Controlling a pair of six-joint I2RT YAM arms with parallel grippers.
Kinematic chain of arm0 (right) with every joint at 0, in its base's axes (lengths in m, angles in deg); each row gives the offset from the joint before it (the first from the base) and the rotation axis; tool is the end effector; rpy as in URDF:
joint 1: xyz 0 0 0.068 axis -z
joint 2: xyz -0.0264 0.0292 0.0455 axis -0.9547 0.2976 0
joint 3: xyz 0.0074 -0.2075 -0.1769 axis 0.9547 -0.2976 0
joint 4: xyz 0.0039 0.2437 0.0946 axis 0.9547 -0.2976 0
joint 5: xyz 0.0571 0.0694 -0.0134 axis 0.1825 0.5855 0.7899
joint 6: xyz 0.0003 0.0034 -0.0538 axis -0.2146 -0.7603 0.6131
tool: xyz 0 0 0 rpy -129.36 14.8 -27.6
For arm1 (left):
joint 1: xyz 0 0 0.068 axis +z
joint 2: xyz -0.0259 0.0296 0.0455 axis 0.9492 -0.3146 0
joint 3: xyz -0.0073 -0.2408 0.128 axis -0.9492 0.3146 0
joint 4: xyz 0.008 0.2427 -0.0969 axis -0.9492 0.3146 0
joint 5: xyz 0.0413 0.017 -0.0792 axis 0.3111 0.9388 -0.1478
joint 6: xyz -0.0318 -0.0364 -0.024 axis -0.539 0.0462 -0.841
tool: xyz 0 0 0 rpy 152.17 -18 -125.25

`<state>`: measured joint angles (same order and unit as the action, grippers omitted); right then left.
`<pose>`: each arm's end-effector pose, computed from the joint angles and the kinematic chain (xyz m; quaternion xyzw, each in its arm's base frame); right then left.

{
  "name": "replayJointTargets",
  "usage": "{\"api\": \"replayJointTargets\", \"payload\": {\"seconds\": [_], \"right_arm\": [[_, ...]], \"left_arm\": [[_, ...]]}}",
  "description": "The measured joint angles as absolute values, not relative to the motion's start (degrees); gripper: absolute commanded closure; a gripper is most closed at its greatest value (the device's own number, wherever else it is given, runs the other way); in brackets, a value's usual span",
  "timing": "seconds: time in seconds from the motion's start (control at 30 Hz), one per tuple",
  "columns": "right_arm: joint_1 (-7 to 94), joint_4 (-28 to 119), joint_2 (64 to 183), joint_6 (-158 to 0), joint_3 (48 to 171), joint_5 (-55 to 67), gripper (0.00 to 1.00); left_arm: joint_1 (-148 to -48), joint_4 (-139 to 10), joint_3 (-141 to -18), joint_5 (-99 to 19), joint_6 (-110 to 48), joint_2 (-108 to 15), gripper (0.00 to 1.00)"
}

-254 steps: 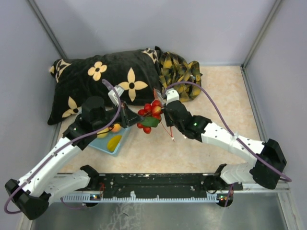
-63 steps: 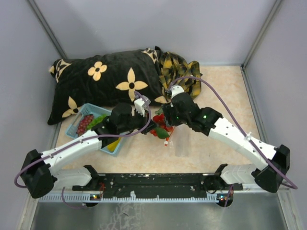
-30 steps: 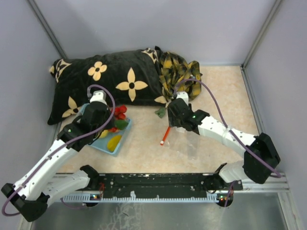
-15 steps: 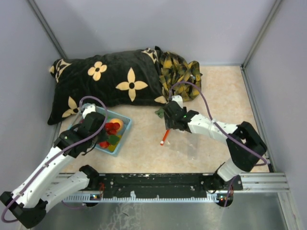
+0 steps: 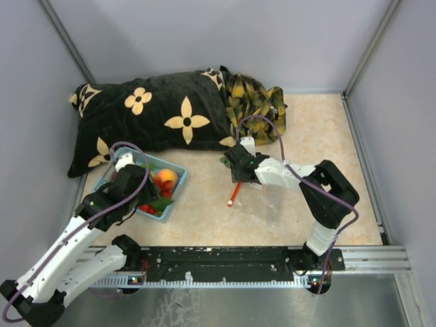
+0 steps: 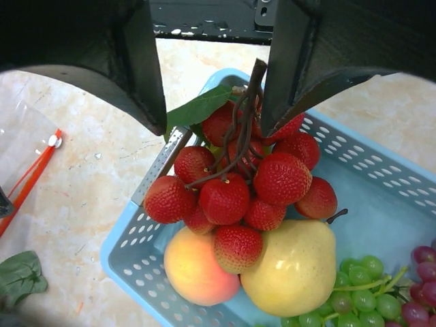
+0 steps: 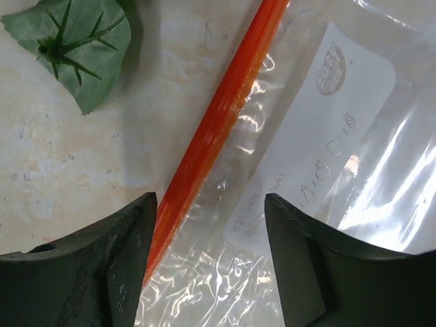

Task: Place the food in the zip-top bag and seal the zipper
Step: Pick up the zipper food storage bag at the center of the board.

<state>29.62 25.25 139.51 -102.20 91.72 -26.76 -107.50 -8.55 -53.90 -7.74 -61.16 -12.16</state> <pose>0.2543 0.2167 0.1734 -0.0502 0.9432 -0.0228 0.3276 0.1143 -0.0647 0.2905 -0.1246 0.9083 -0.0686 0.3934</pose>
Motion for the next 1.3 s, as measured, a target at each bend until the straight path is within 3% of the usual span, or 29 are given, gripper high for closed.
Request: {"api": "replayJointTargets", "payload": {"seconds": [0.1, 0.27, 0.5, 0.67, 1.3], "right_arm": [[29.95, 25.67, 141.67, -102.65, 93.12, -27.88, 0.36], [30.62, 26.39, 143.42, -103.22, 93.52, -29.01, 0.46], [30.86, 27.24, 143.86, -103.46, 93.49, -29.63, 0.80], [30.86, 27.66, 143.25, -102.96, 92.77, -29.56, 0.99], [27.63, 34.04, 122.68, -96.71, 86.87, -22.74, 1.00]], "left_arm": [[-107.50, -8.71, -54.31, -7.74, -60.72, -10.63, 0.28], [-107.50, -9.65, -57.42, -7.80, -58.73, -9.67, 0.23], [-107.50, -14.54, -62.07, -9.71, -53.51, -11.37, 0.20], [-107.50, -21.32, -62.36, -15.02, -50.03, -14.26, 0.18], [-107.50, -48.68, -53.11, -38.73, -53.12, -32.81, 0.22]]}}
